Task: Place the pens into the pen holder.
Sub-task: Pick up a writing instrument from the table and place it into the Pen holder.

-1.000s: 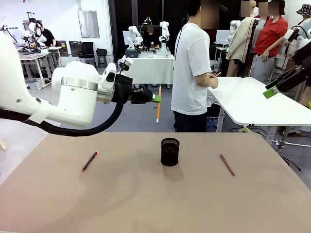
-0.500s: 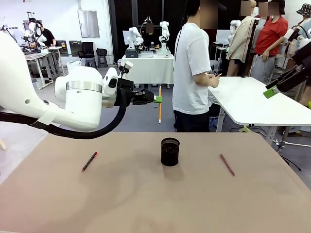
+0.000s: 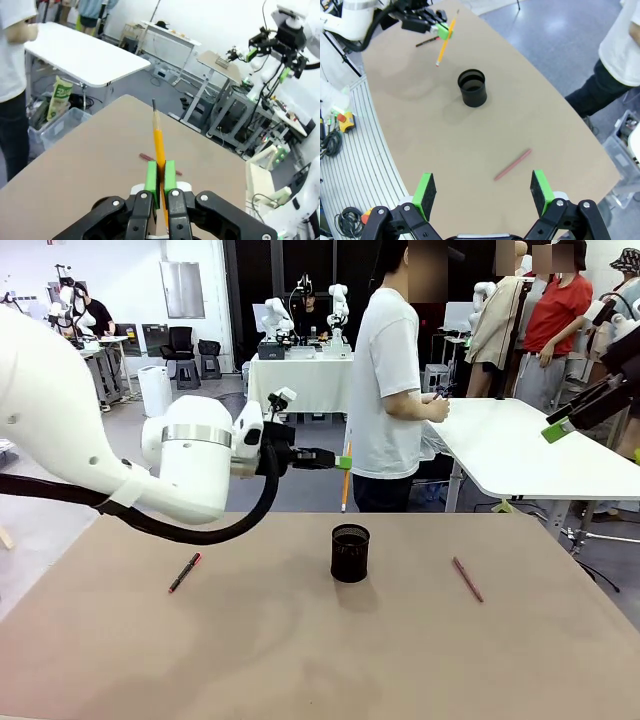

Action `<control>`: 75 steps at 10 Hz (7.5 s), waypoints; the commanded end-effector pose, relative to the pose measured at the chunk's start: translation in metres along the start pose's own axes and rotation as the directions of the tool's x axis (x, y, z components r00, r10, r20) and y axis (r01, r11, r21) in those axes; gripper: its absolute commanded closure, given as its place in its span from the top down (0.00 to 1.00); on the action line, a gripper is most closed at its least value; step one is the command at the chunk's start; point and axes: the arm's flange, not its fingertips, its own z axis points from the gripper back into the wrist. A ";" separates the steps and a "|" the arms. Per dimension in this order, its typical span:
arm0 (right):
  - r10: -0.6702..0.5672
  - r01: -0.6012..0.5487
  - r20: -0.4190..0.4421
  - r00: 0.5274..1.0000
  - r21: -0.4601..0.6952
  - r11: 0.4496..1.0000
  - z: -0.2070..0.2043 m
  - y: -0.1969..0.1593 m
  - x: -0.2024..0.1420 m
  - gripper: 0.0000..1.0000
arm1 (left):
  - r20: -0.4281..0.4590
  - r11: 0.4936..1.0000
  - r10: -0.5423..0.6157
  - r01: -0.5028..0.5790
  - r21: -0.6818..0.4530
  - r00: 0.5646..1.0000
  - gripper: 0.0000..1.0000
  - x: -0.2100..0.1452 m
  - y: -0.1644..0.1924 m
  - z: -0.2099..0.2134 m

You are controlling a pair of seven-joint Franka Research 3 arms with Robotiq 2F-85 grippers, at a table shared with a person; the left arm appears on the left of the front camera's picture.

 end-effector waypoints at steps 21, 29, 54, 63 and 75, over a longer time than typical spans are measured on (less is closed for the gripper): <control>0.008 -0.008 0.011 1.000 0.006 1.000 0.001 0.001 0.001 1.00 | -0.113 0.969 -0.236 0.242 0.040 0.965 1.00 -0.013 0.023 0.083; 0.008 -0.008 0.011 1.000 0.006 1.000 0.001 0.001 0.001 1.00 | -0.434 0.915 -0.335 0.399 0.063 0.836 1.00 0.090 -0.016 0.200; -0.260 0.224 -0.437 0.861 -0.134 0.965 -0.130 -0.002 0.042 1.00 | -0.438 0.919 -0.335 0.393 0.044 0.834 1.00 0.111 -0.026 0.261; -0.365 0.198 -0.414 0.834 -0.393 0.898 -0.185 -0.015 -0.018 1.00 | -0.438 0.919 -0.335 0.393 0.044 0.834 1.00 0.111 -0.026 0.261; -0.584 0.310 -0.424 0.692 -0.557 0.771 -0.298 -0.005 -0.047 1.00 | -0.438 0.919 -0.335 0.393 0.044 0.834 1.00 0.111 -0.026 0.261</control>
